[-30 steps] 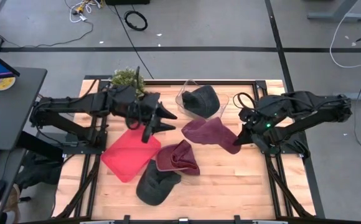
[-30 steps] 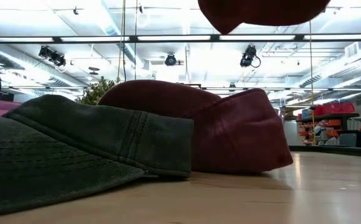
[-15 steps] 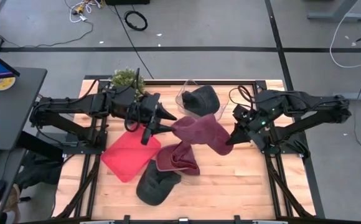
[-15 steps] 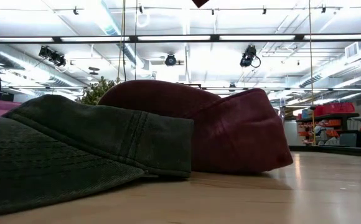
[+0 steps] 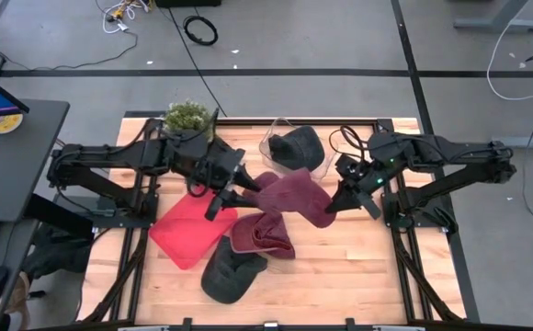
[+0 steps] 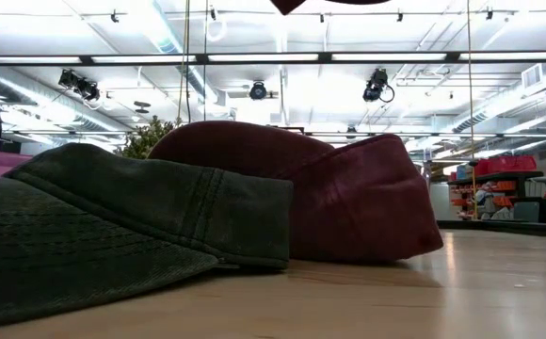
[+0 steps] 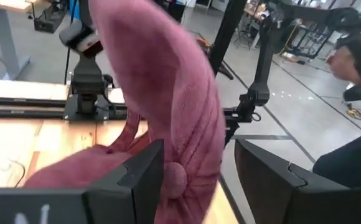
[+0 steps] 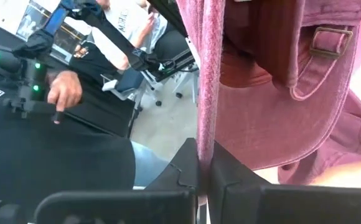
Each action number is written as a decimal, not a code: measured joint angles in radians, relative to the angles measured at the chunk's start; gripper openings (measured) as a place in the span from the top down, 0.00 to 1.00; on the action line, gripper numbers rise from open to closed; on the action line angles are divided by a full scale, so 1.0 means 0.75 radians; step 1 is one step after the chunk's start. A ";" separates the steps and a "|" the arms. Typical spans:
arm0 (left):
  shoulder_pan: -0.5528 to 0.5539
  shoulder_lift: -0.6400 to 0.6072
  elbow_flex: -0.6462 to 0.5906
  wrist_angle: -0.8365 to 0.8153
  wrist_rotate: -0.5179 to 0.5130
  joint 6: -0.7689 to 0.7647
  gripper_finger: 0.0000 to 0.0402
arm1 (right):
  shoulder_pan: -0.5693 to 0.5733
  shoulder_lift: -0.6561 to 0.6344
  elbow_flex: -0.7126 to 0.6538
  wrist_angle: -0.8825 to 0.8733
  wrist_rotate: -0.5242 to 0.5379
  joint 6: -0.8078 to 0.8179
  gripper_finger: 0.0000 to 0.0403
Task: Pick & Place hat
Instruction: Put the right red cap into the red bin
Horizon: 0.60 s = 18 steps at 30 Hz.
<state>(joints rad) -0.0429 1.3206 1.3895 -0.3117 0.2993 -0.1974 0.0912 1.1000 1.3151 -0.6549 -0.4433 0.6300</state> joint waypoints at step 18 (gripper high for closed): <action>0.026 0.037 0.000 -0.027 0.103 0.034 0.53 | -0.040 -0.001 0.000 -0.009 -0.027 -0.049 1.00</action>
<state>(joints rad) -0.0235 1.3483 1.3895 -0.3319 0.3769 -0.1717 0.0612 1.0996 1.3151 -0.6615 -0.4639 0.5934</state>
